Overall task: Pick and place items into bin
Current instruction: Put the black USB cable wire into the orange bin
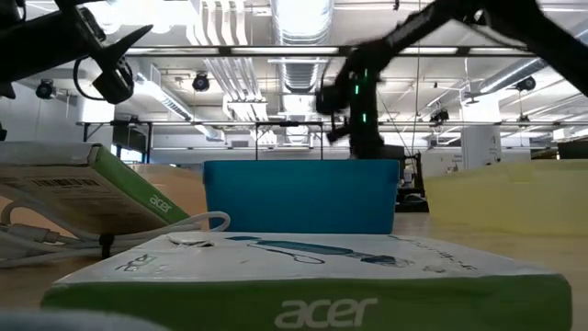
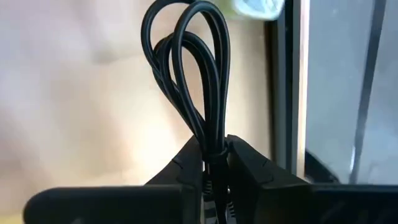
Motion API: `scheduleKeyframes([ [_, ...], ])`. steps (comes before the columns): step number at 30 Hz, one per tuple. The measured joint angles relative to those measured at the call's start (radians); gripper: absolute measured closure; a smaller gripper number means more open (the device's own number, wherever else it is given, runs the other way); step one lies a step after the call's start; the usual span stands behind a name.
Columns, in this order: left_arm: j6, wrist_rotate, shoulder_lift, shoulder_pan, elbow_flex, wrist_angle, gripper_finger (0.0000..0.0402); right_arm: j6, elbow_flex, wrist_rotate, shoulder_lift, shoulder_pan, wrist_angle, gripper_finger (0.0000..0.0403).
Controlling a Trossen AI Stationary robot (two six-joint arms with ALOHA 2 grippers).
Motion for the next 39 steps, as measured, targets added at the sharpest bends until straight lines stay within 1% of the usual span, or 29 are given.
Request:
scheduleKeyframes([
  [2,0.01,-0.014,0.004,0.0,0.002,0.019,0.0219,0.056,0.014,-0.025,-0.064,0.055,-0.026,0.0368],
  [4,0.058,-0.03,0.014,0.0,0.013,0.013,0.0219,0.124,0.028,-0.064,-0.118,0.122,-0.032,0.0368],
  [7,0.116,-0.011,0.03,0.0,0.062,-0.06,0.0219,0.276,0.063,-0.138,-0.157,0.224,-0.029,0.0368],
  [9,0.153,0.001,0.043,0.0,0.118,-0.188,0.0219,0.379,0.087,-0.207,-0.153,0.285,-0.003,0.0368],
  [10,0.171,0.003,0.051,0.0,0.155,-0.279,0.0219,0.422,0.097,-0.223,-0.15,0.314,0.032,0.0368],
  [12,0.212,-0.013,0.071,0.0,0.242,-0.511,0.0219,0.498,0.115,-0.225,-0.148,0.363,0.12,0.0368],
  [14,0.26,-0.05,0.099,0.0,0.328,-0.729,0.0219,0.552,0.132,-0.235,-0.149,0.398,0.186,0.0368],
  [16,0.292,-0.078,0.141,0.0,0.395,-0.852,0.0219,0.59,0.136,-0.233,-0.15,0.426,0.225,0.0368],
  [18,0.293,-0.108,0.193,0.0,0.438,-0.869,0.0219,0.611,0.13,-0.215,-0.15,0.453,0.239,0.0368],
  [21,0.281,-0.11,0.252,0.0,0.483,-0.808,0.0219,0.623,0.108,-0.155,-0.15,0.49,0.256,0.0368],
  [24,0.201,-0.109,0.337,0.0,0.52,-0.805,0.0219,0.622,0.084,-0.082,-0.15,0.523,0.275,0.0366],
  [27,0.126,-0.077,0.438,0.001,0.548,-0.808,0.0219,0.596,0.065,0.019,-0.15,0.556,0.319,0.0357],
  [29,0.105,-0.055,0.517,0.001,0.582,-0.809,0.0219,0.569,0.053,0.069,-0.15,0.571,0.333,0.0356],
  [33,0.105,-0.049,0.627,0.006,0.69,-0.791,0.0219,0.561,0.026,0.095,-0.15,0.579,0.333,0.0362],
  [37,0.115,-0.053,0.701,0.021,0.782,-0.8,0.0219,0.565,0.018,0.135,-0.15,0.577,0.326,0.0363],
  [39,0.129,-0.052,0.722,0.027,0.808,-0.805,0.0219,0.566,0.018,0.147,-0.15,0.578,0.325,0.0361],
])
